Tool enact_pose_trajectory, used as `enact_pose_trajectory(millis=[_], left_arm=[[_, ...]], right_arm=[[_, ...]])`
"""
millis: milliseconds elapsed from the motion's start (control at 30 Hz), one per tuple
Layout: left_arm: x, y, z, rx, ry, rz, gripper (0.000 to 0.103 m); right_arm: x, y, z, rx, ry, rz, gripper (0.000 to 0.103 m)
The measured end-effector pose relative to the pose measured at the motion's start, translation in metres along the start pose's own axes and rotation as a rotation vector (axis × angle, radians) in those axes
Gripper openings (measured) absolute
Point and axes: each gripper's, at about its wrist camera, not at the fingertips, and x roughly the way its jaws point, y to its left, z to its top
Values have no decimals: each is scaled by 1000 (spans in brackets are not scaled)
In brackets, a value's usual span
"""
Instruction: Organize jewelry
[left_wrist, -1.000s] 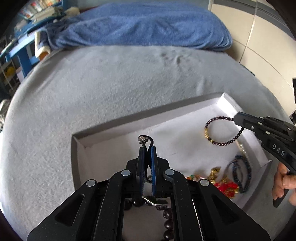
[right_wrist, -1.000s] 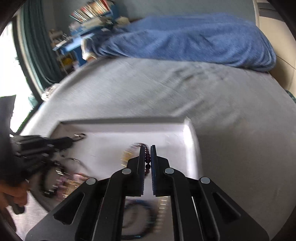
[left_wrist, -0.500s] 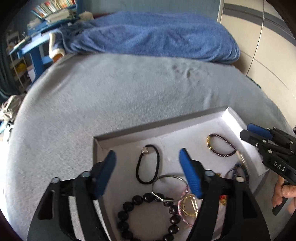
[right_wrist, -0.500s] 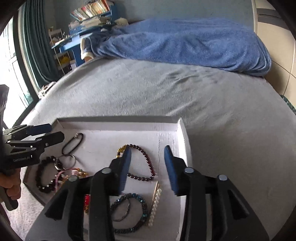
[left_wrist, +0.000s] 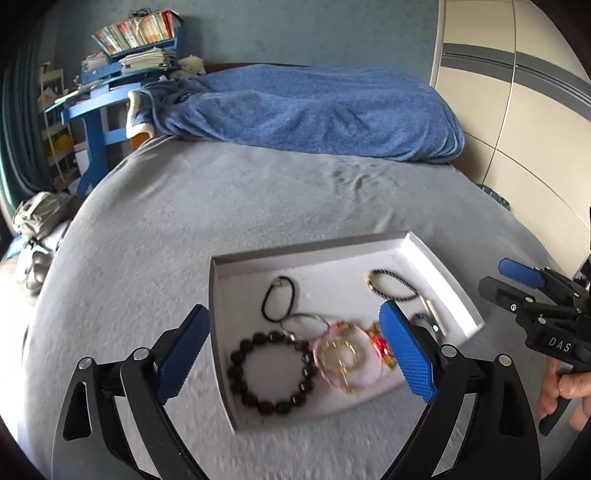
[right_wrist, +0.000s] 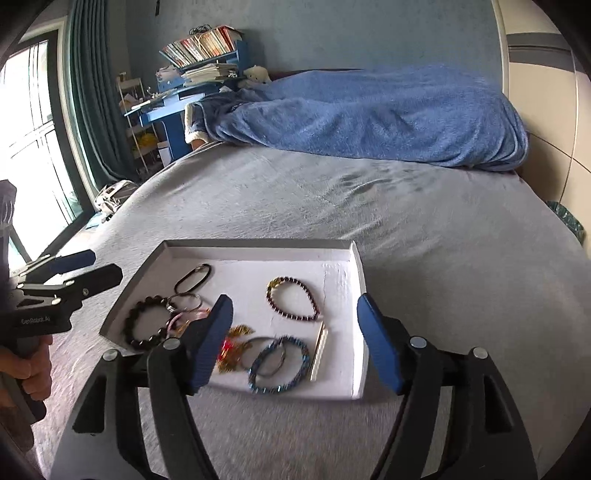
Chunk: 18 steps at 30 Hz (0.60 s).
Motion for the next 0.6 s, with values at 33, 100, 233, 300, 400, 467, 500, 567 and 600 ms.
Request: enact_pose_trajectory(millis=[33, 100, 233, 300, 400, 467, 500, 567, 600], left_arm=[[-5, -1, -4, 0, 1, 0, 93], [-18, -4, -12, 1, -12, 1, 93], [-40, -11, -22, 25, -45, 2, 94], [-50, -12, -28, 19, -61, 3, 95], [-64, -11, -38, -11, -98, 5, 95], [-70, -11, -46, -15, -115, 23, 95], [-73, -12, -51, -9, -124, 39, 95], [-76, -15, -58, 2, -133, 59, 95], [-77, -15, -61, 6, -135, 65, 95]], right_arm=[[-5, 1, -1, -1, -10, 4, 75], [-16, 5, -5, -4, -29, 6, 81], [-35, 11, -18, -12, -55, 13, 87], [-42, 12, -23, -18, -63, 14, 89], [-53, 15, -32, -20, -94, 14, 90], [-58, 16, -37, -14, -110, 12, 92], [-61, 16, -41, -10, -114, 11, 94], [-66, 19, -48, 0, -117, 17, 95], [-69, 22, -52, -4, -125, 18, 95]])
